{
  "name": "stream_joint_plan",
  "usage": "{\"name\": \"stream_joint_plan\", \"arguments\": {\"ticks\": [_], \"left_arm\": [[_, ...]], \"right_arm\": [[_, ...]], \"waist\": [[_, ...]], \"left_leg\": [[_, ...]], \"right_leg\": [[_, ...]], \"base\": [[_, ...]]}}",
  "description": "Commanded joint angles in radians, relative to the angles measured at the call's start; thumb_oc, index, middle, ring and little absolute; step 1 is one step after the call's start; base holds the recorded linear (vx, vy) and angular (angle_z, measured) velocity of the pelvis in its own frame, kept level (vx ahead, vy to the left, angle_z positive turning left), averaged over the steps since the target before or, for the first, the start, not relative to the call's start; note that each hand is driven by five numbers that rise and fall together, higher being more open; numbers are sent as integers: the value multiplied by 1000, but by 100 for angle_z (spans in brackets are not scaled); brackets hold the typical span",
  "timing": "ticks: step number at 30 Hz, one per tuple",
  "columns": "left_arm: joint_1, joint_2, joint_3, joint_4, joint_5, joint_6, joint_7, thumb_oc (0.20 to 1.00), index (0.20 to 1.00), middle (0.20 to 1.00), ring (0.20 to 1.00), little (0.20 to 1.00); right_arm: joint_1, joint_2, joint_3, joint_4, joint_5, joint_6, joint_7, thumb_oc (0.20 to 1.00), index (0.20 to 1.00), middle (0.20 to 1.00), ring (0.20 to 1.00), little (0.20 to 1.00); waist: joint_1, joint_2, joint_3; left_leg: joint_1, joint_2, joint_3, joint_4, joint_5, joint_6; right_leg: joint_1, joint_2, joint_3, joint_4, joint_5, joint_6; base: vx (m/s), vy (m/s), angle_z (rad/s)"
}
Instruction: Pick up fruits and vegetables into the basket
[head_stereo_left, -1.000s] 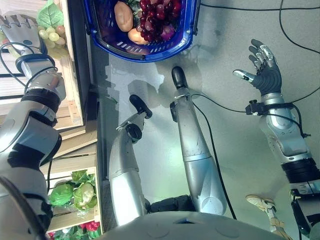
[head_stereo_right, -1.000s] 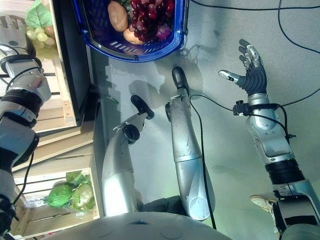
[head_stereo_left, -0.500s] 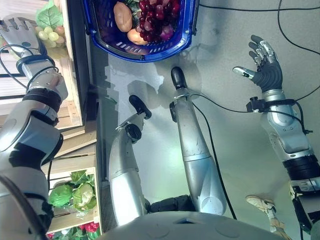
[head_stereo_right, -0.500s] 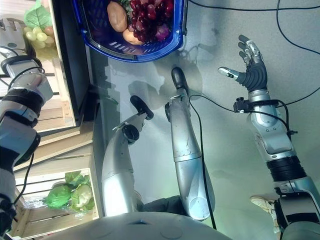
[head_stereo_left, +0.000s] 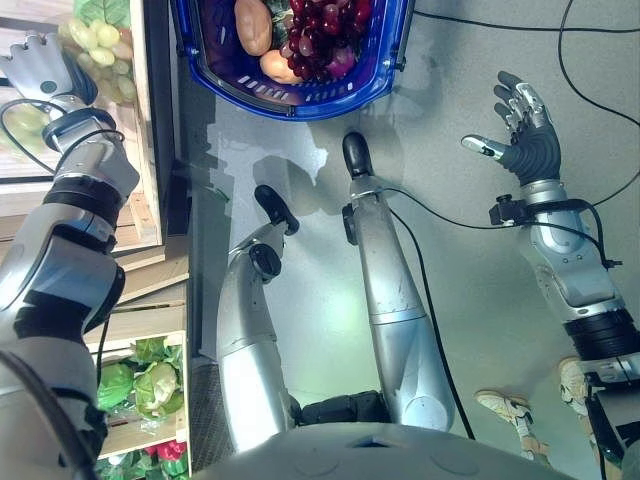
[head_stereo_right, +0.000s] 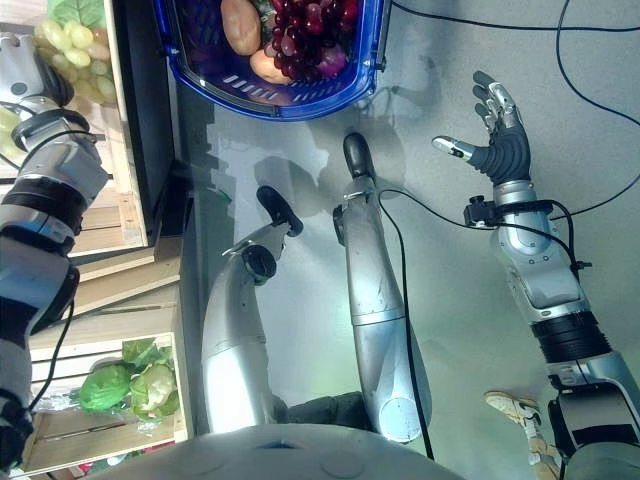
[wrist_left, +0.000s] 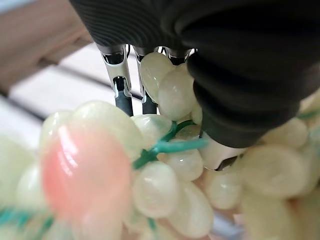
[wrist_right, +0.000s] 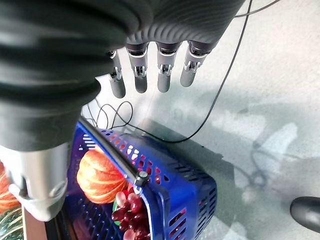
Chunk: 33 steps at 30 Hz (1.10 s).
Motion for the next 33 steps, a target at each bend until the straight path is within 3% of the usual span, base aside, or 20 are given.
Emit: {"name": "stream_joint_plan", "arguments": {"ticks": [1,4,7,13,17,22,24,29,33], "left_arm": [[144,-4,80,-3,-155,-123,-4,200,200,200,200,200],[207,-25,167,-45,-293,-231,-1,200,200,200,200,200],[278,-64,272,-105,-479,-382,-48,200,200,200,200,200],[403,-96,367,-294,-654,-514,-134,200,200,200,200,200],[491,-125,414,-429,-693,-604,-181,200,200,200,200,200],[581,-161,448,-617,-710,-647,-222,200,200,200,200,200],[612,-174,453,-712,-709,-657,-236,200,200,200,200,200],[619,-177,445,-879,-686,-655,-281,200,200,200,200,200],[602,-180,427,-984,-659,-705,-347,200,200,200,200,200]], "right_arm": [[56,27,-21,-75,-43,-57,8,1000,1000,1000,1000,1000],[79,48,-27,-92,-85,-44,15,1000,1000,1000,1000,1000],[94,60,-16,-98,-169,64,73,1000,1000,1000,1000,1000],[90,26,4,-119,-304,214,137,1000,1000,1000,1000,1000],[96,28,1,-165,-375,288,166,1000,1000,1000,1000,1000],[73,59,36,-219,-456,350,222,1000,1000,1000,1000,1000],[57,76,66,-238,-502,403,243,1000,1000,1000,1000,1000],[-32,112,148,-223,-517,509,252,1000,1000,1000,1000,1000],[-117,163,227,-193,-493,564,236,1000,1000,1000,1000,1000]], "waist": [[-30,-5,-45],[-21,-6,-45],[-6,-12,-45],[27,-21,-45],[48,-22,-45],[70,-18,-45],[79,-16,-45],[108,-5,-45],[140,0,-45]], "left_leg": [[13,-60,20,-38,-21,55],[41,-64,14,-49,-21,54],[80,-67,5,-59,-23,54],[155,-74,-14,-83,-23,60],[218,-88,-27,-100,-30,69],[283,-100,-38,-114,-38,74],[307,-105,-42,-118,-40,76],[362,-117,-52,-130,-44,78],[397,-129,-67,-132,-50,80]], "right_leg": [[53,39,-18,-21,-41,59],[81,36,-24,-27,-46,59],[124,29,-37,-37,-49,60],[220,21,-68,-65,-54,58],[290,24,-87,-79,-63,55],[363,27,-98,-88,-80,48],[392,25,-102,-91,-85,44],[453,16,-112,-105,-95,35],[499,4,-129,-112,-100,30]], "base": [[0,0,0],[-10,-18,2],[-16,-52,8],[-16,-74,17],[-2,-53,13],[7,-8,2],[29,-20,9],[15,-25,5],[11,-62,6]]}}
